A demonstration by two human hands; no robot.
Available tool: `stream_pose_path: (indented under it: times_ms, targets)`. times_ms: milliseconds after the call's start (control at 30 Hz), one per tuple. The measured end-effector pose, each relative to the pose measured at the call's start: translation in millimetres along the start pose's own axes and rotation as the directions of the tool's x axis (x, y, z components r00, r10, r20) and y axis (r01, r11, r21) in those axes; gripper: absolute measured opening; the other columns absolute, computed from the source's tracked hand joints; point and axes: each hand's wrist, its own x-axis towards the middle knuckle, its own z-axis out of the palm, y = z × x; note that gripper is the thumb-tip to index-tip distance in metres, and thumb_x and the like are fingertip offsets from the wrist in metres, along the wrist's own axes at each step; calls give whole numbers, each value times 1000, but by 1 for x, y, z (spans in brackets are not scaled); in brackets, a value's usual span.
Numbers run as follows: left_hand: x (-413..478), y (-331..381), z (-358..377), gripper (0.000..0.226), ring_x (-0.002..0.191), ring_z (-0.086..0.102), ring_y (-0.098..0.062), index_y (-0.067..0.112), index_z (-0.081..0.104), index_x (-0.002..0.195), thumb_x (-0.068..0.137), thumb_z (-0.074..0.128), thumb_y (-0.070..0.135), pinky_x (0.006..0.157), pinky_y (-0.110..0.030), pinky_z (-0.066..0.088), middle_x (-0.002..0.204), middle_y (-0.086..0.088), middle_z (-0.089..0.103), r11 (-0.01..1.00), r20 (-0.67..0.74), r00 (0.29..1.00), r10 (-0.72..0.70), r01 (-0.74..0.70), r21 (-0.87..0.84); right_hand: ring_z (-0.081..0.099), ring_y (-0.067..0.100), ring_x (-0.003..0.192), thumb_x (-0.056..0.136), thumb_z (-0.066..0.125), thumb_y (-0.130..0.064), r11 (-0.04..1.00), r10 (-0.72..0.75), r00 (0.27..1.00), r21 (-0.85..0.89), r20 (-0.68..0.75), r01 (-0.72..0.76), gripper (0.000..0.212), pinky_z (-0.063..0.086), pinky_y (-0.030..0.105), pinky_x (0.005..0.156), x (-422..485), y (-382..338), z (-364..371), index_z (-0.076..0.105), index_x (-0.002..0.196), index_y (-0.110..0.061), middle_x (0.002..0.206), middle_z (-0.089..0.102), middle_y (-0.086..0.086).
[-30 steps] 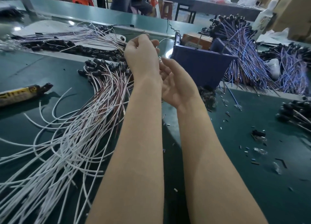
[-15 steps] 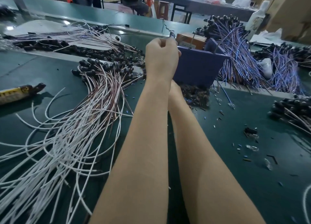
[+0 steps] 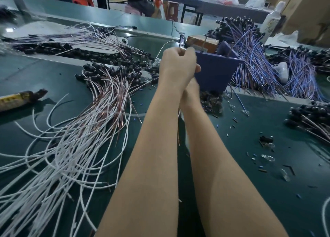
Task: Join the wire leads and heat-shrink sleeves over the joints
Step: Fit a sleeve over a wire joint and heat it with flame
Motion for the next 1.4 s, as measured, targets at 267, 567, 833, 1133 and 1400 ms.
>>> stream_pose_path:
  times_ms: [267, 567, 833, 1133, 1400]
  targets:
    - [-12, 21, 22, 48, 44, 62, -8, 10, 55, 78, 101, 32, 45, 37, -13, 40, 60, 1, 64, 966, 344, 925, -160, 76, 246, 65, 22, 72, 92, 61, -15, 736, 86, 989, 677, -123, 20, 20, 59, 36, 74, 1, -29, -90, 60, 102, 3, 86, 65, 15]
    - [0, 3, 58, 29, 35, 34, -2, 10, 51, 80, 103, 33, 13, 39, -15, 29, 62, 1, 60, 869, 91, 996, -22, 64, -490, 58, 12, 54, 93, 58, -21, 992, 125, 979, 37, -160, -121, 25, 51, 21, 54, -7, -18, -153, 58, 69, -15, 59, 60, 0]
    - [1, -15, 54, 29, 31, 31, -2, 8, 53, 79, 102, 36, 12, 34, -12, 26, 60, -2, 48, 976, 581, 794, -178, 68, 206, 55, 15, 59, 99, 47, -29, 990, 70, 996, -127, 57, -62, 33, 51, 29, 67, 4, -26, -138, 69, 85, -10, 71, 65, 4]
    - [3, -32, 50, 34, 39, 51, -1, 10, 56, 82, 103, 30, 16, 43, -13, 41, 81, -6, 69, 906, 579, 740, -341, 96, 412, 63, 19, 76, 97, 49, -11, 994, 34, 993, -111, 110, -22, 26, 53, 40, 87, 9, -17, -129, 65, 77, -15, 78, 68, 3]
    - [-1, -34, 47, 30, 44, 54, -5, 7, 59, 84, 101, 37, 15, 45, -15, 46, 89, -13, 71, 906, 588, 714, -380, 161, 391, 62, 9, 70, 95, 52, -10, 1000, -20, 921, -6, 388, 25, 18, 52, 21, 70, 0, -10, -134, 67, 84, -10, 77, 67, 0]
